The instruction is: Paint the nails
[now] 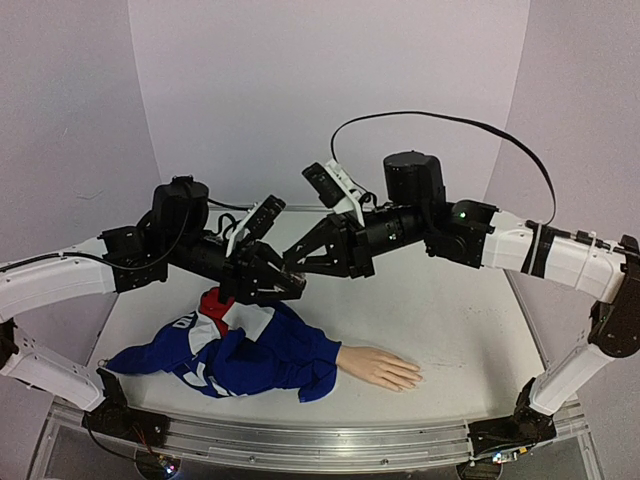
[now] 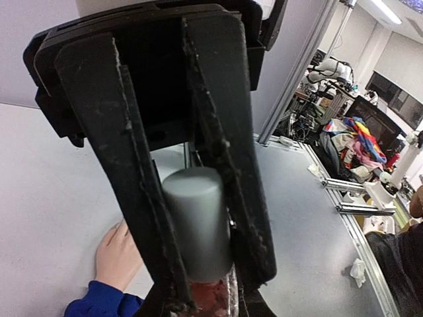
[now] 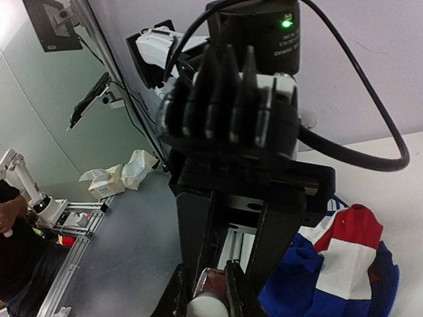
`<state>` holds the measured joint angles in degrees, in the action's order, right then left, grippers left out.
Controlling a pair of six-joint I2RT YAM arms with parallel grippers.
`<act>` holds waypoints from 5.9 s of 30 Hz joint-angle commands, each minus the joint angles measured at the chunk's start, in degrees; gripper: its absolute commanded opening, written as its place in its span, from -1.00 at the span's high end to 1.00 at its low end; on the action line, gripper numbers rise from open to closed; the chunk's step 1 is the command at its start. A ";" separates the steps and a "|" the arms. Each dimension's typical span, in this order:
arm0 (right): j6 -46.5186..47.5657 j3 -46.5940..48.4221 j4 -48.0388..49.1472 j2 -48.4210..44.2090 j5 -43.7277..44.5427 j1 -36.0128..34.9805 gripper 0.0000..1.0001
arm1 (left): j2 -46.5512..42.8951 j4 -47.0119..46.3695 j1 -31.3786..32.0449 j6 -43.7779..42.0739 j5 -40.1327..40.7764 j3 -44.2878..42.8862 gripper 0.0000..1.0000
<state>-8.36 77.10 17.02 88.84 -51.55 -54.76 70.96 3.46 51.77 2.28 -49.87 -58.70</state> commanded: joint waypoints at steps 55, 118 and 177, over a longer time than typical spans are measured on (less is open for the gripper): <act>-13.25 21.62 -36.26 7.95 26.31 -1.63 0.32 | 0.93 2.03 3.25 -15.37 29.37 -0.66 1.00; -27.31 -14.63 -47.38 -24.23 51.55 -1.57 1.00 | 0.82 3.04 3.34 -13.67 31.85 -2.88 1.00; -41.01 -48.91 -29.40 -27.85 60.08 -1.83 1.00 | 0.84 3.92 3.34 -13.73 31.76 -5.60 1.00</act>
<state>-48.42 28.71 -11.33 60.71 8.01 -56.29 72.44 9.13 54.83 -10.68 -17.78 -61.84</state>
